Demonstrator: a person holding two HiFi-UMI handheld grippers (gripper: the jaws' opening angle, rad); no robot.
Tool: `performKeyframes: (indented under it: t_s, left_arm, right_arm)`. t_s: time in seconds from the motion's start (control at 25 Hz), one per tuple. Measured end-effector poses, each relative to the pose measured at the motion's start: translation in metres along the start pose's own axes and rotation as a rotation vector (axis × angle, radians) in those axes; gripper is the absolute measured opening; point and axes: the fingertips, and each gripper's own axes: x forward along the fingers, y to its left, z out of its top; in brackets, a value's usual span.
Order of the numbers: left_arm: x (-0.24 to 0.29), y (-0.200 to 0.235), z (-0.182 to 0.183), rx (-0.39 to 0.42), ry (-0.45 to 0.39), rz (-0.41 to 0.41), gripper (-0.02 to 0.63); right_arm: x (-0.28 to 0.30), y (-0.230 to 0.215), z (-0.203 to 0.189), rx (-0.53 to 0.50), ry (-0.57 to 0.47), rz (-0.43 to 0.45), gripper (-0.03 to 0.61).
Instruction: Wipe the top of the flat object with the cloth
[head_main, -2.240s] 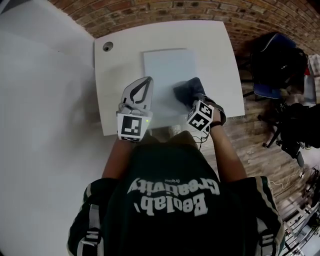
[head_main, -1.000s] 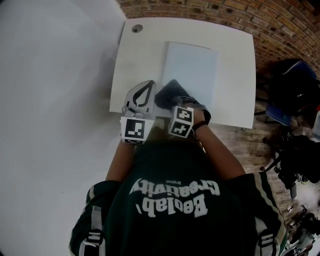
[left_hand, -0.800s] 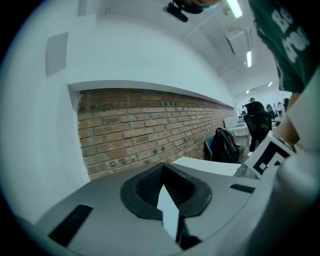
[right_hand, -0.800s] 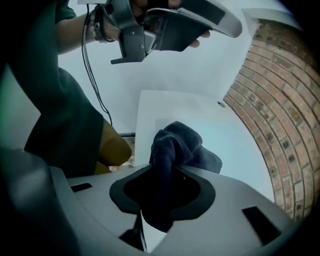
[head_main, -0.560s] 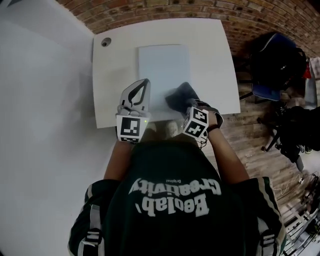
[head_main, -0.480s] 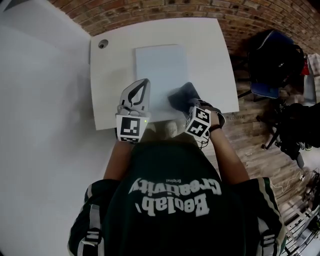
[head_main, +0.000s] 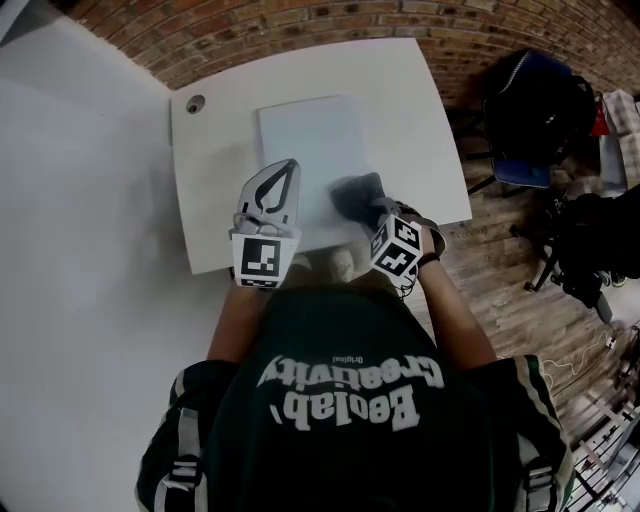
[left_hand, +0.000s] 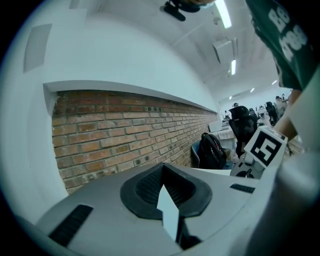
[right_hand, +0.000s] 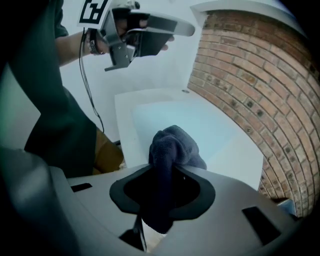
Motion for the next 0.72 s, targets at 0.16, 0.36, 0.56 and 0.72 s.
performKeyframes:
  t_s: [0.16,0.36,0.56,0.72]
  left_arm:
    - [-0.005,0.009,0.012,0.013,-0.019,0.028,-0.005]
    - [-0.014,0.028,0.026,0.028,-0.049,0.083,-0.005]
    - [-0.023,0.044,0.042,0.032,-0.078,0.127,-0.005]
    - [-0.028,0.053,0.051,0.03,-0.094,0.154,-0.005]
  right_arm:
    - [-0.027,-0.029,0.034,0.099,-0.187,-0.096,0.086]
    - [-0.074,-0.072,0.08,0.198,-0.429,-0.26,0.086]
    - [-0.126,-0.097,0.115,0.245,-0.663,-0.38,0.086]
    - [-0.167,-0.11,0.135,0.233,-0.831,-0.51,0.086]
